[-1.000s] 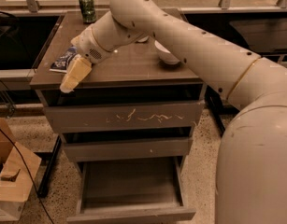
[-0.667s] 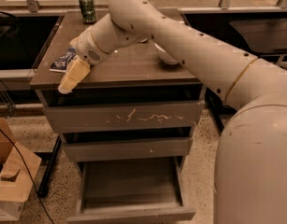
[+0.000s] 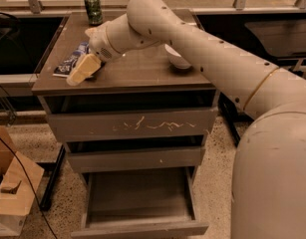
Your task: Place blue chip bag into bottom drawer
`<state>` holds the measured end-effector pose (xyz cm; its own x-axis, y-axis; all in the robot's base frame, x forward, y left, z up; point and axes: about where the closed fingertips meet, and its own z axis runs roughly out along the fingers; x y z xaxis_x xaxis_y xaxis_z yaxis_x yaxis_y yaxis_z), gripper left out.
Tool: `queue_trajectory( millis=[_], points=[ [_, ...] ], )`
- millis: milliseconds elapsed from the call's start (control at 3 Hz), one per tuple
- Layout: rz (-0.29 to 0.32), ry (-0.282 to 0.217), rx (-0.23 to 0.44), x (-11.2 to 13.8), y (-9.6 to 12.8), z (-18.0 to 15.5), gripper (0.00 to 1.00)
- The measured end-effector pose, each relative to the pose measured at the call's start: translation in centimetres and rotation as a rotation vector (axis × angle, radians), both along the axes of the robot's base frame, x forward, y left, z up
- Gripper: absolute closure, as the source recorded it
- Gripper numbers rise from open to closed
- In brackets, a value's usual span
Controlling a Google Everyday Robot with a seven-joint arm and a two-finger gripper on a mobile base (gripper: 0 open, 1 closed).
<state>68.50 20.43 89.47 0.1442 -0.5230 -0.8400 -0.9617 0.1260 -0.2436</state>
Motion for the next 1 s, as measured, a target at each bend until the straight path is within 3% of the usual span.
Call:
queue_trajectory(
  millis=[667, 1000],
  points=[
    [-0.054, -0.009, 0.091, 3.4, -1.0, -0.8, 0.0],
    [-0.053, 0.022, 0.111, 5.2, -0.5, -2.2, 0.0]
  ],
)
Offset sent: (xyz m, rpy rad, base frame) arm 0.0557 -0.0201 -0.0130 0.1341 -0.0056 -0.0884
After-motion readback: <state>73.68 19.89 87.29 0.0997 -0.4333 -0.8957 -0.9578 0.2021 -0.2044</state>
